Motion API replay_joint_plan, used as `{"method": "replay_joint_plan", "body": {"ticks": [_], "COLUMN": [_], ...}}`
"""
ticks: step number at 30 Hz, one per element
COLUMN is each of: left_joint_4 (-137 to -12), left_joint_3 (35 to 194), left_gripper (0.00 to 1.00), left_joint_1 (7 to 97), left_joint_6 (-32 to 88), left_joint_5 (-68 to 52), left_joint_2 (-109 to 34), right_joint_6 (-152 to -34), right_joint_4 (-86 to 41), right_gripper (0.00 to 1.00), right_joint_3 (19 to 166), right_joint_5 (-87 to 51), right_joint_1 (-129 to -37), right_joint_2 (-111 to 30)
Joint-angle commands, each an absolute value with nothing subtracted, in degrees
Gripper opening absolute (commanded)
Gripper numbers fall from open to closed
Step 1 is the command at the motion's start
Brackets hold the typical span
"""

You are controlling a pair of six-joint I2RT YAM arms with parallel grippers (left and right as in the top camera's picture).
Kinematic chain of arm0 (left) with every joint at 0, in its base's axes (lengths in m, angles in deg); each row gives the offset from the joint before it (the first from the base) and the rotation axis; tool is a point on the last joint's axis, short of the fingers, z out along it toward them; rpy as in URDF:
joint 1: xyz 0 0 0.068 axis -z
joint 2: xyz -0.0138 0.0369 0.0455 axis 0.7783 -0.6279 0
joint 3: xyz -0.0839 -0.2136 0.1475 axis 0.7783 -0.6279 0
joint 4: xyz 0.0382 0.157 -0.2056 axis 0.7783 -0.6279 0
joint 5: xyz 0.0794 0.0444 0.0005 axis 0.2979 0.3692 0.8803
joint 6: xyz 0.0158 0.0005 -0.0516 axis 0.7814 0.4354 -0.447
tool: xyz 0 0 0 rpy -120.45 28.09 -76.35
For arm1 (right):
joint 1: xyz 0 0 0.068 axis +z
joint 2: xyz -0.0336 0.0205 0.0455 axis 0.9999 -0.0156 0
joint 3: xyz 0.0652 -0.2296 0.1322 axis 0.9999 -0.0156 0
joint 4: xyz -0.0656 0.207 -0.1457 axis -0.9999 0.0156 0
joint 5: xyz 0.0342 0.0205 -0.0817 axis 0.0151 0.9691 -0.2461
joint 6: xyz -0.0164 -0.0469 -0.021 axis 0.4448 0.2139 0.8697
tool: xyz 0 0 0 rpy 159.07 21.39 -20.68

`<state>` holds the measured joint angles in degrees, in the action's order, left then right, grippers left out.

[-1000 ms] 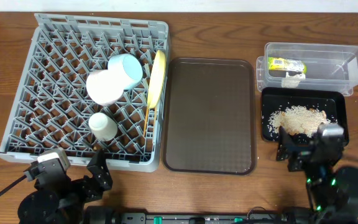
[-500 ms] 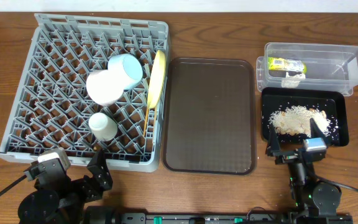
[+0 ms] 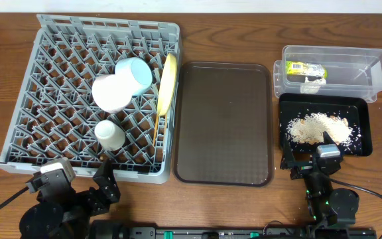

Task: Sort waste into correct bins and load items into the dishwasher

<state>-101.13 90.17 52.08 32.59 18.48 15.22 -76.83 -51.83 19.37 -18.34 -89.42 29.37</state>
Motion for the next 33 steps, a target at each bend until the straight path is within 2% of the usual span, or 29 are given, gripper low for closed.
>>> {"method": "replay_joint_plan", "body": {"ticks": [1,21,24,27,33], "left_joint_4": [-101.02,-101.39,-100.78,-96.85,-75.73], "left_joint_3": [90.0,89.91,87.51,80.71,58.06], "left_gripper": [0.94,0.94,0.94,0.94,0.94], "left_joint_1": [52.16,51.99,49.39,47.14,46.87], "left_joint_6": [32.31,34.84,34.86,34.86,33.79], "left_joint_5": [19.18,20.6,20.42,20.03,19.24], "left_joint_2": [15.33,15.77,18.02,22.61,33.17], "right_joint_6": [-76.17,-76.17,-76.2,-76.17,-76.17], "right_joint_4": [-51.57,-51.57,-51.57,-51.57,-51.57], "right_gripper": [0.99,0.99,0.99,0.99,0.99], "right_joint_3": [19.3,19.3,19.3,19.3,19.3], "right_joint_5": [-18.67,-18.69,-18.69,-18.69,-18.69], "right_joint_1": [-88.7,-88.7,-88.7,-88.7,-88.7], "right_joint_2": [29.67,29.67,29.67,29.67,29.67]}}
